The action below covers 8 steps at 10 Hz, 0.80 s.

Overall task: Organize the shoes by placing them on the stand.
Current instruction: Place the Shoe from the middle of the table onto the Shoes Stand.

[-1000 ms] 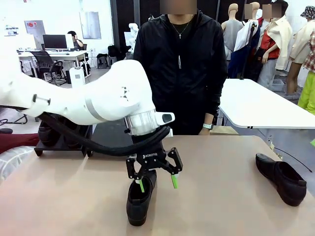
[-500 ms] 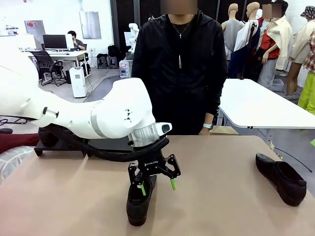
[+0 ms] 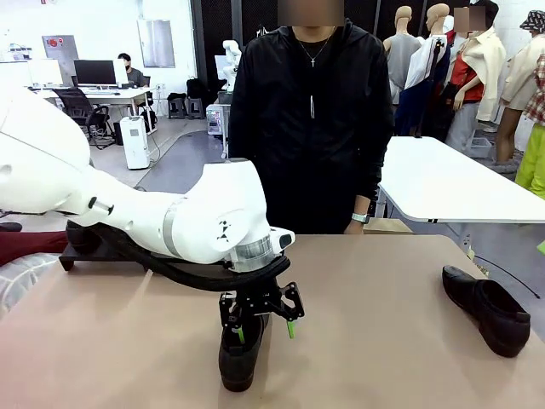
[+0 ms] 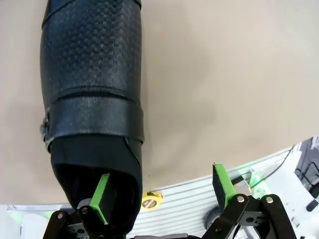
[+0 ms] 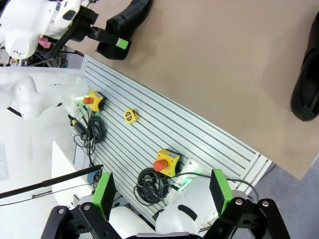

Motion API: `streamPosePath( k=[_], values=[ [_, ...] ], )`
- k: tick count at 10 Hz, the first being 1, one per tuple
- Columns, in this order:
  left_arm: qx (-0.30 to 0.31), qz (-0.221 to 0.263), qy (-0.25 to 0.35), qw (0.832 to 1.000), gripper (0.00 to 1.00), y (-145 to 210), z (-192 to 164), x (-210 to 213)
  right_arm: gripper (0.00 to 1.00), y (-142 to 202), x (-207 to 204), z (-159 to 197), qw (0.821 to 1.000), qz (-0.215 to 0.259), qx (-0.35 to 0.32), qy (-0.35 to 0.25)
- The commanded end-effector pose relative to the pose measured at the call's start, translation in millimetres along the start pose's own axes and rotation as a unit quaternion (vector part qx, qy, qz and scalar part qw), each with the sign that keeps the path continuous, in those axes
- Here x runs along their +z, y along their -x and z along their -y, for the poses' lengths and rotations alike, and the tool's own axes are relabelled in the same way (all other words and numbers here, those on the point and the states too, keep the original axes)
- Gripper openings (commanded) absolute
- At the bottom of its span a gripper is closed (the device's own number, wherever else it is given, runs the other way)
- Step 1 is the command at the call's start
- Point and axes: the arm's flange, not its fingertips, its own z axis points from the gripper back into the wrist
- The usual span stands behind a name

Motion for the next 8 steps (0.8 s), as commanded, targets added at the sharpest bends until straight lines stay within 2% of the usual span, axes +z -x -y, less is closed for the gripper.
streamPosePath(
  k=[1, 4, 5, 6, 8],
  values=[
    [0.012, 0.017, -0.022, 1.000, 1.00, -2.6, 8.2, -7.6, 1.00, 0.9, 1.2, -1.7, 1.000, 0.004, 0.002, -0.007],
    [0.015, 0.019, -0.038, 0.999, 1.00, -5.4, 9.8, -9.0, 1.00, 0.9, 1.2, -1.7, 1.000, 0.004, 0.002, -0.007],
    [0.021, 0.021, -0.051, 0.998, 0.40, -4.9, 10.2, -9.0, 1.00, 0.9, 1.2, -1.7, 1.000, 0.004, 0.002, -0.007],
    [0.016, 0.022, -0.053, 0.998, 0.00, -4.0, 10.1, -8.5, 1.00, 0.9, 1.2, -1.7, 1.000, 0.004, 0.002, -0.007],
    [0.012, 0.024, -0.051, 0.998, 0.00, -2.6, 10.2, -7.9, 1.00, 0.9, 1.2, -1.7, 1.000, 0.004, 0.002, -0.007]
  ],
)
